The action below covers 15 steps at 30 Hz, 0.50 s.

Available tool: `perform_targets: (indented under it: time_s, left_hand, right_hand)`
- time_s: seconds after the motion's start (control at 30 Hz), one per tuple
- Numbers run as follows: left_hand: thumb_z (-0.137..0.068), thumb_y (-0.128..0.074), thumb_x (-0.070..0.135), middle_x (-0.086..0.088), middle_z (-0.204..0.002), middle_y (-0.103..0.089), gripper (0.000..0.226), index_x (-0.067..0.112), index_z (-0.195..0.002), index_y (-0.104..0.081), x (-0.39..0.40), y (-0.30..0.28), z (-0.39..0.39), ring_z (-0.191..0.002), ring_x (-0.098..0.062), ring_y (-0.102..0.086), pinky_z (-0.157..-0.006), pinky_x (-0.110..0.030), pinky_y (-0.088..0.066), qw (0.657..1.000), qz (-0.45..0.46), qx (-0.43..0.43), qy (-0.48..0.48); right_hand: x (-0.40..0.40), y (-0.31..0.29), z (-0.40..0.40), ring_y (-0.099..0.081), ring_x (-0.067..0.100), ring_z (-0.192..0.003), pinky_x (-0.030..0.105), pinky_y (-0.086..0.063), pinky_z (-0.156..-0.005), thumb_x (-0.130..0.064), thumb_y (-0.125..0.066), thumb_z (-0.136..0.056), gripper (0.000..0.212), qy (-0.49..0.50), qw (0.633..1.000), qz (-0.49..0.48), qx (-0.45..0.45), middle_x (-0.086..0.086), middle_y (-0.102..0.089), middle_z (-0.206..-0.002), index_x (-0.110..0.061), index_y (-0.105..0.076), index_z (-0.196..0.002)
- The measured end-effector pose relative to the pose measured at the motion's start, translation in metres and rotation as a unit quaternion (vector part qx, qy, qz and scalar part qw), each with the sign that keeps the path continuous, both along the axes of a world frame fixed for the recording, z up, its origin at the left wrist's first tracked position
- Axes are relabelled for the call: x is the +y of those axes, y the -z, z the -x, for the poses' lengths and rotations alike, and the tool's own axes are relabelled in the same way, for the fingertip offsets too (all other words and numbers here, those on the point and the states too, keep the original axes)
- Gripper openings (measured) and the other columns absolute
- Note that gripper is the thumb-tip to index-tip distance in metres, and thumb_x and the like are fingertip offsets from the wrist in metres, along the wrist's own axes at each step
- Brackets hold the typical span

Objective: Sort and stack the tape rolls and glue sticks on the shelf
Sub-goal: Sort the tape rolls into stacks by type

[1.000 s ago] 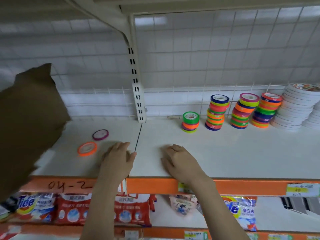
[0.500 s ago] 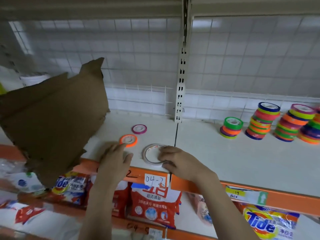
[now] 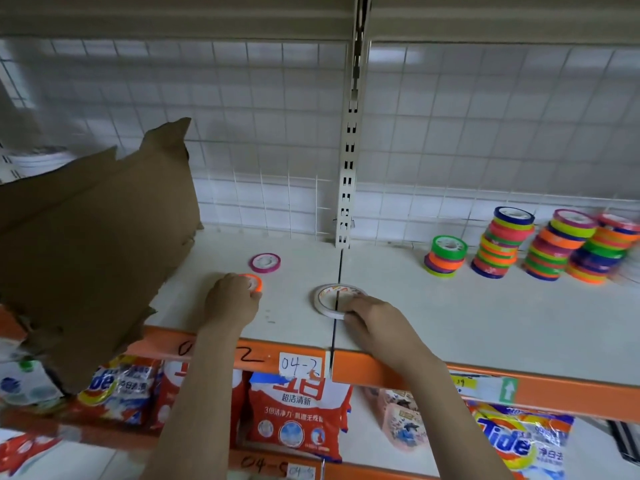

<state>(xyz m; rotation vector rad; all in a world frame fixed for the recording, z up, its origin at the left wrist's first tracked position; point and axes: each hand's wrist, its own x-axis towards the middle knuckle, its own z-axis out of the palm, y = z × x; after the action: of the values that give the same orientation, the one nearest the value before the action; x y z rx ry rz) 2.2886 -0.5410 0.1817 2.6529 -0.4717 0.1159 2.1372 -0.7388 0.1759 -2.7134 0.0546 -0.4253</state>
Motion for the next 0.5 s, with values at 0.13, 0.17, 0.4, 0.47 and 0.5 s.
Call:
perform_targets:
  time_s: [0.13, 0.17, 0.4, 0.47, 0.5]
  left_hand:
    - [-0.094, -0.052, 0.011, -0.017, -0.126, -0.056, 0.033, 0.001, -0.125, -0.057, -0.002, 0.007, 0.001, -0.115, -0.032, -0.053, -0.096, -0.036, -0.044, 0.999, 0.019, 0.014, -0.025]
    - [-0.094, -0.052, 0.008, -0.018, -0.125, -0.056, 0.032, 0.0, -0.125, -0.057, -0.002, 0.008, 0.001, -0.114, -0.032, -0.053, -0.095, -0.036, -0.044, 0.999, 0.024, 0.015, -0.024]
    - [-0.094, -0.048, 0.009, -0.016, -0.135, -0.048, 0.034, 0.001, -0.127, -0.054, -0.027, 0.005, 0.011, -0.124, -0.03, -0.044, -0.104, -0.033, -0.032, 0.994, 0.076, -0.043, 0.061]
    - [-0.094, -0.048, 0.009, -0.015, -0.137, -0.046, 0.035, 0.0, -0.127, -0.053, -0.048, 0.002, 0.019, -0.126, -0.03, -0.042, -0.105, -0.031, -0.029, 0.99, 0.081, -0.058, 0.103]
    - [-0.094, -0.048, 0.009, -0.014, -0.137, -0.046, 0.035, 0.0, -0.127, -0.053, -0.06, 0.0, 0.023, -0.125, -0.029, -0.042, -0.105, -0.03, -0.029, 0.987, 0.085, -0.063, 0.121]
  right_hand:
    - [-0.001, 0.0, 0.003, -0.054, 0.02, -0.116, 0.027, -0.042, -0.093, -0.017, -0.046, -0.095, 0.03, 0.01, 1.0, -0.011, -0.011, 0.002, -0.059, -0.128, -0.018, -0.06, -0.121]
    - [-0.001, 0.0, 0.004, -0.054, 0.02, -0.116, 0.027, -0.042, -0.093, -0.017, -0.046, -0.095, 0.03, 0.012, 1.0, -0.013, -0.011, 0.002, -0.059, -0.128, -0.018, -0.06, -0.122]
    - [-0.017, -0.004, 0.02, -0.055, 0.023, -0.115, 0.03, -0.046, -0.092, -0.02, -0.043, -0.093, 0.032, 0.055, 0.997, -0.042, -0.022, 0.005, -0.06, -0.127, -0.015, -0.061, -0.12]
    - [-0.027, -0.006, 0.032, -0.057, 0.024, -0.11, 0.029, -0.044, -0.086, -0.027, -0.038, -0.087, 0.039, 0.086, 0.995, -0.044, -0.015, 0.005, -0.062, -0.122, -0.015, -0.062, -0.115]
    - [-0.032, -0.007, 0.038, -0.057, 0.024, -0.107, 0.028, -0.044, -0.083, -0.028, -0.037, -0.085, 0.04, 0.103, 0.994, -0.044, -0.013, 0.006, -0.063, -0.118, -0.015, -0.063, -0.113]
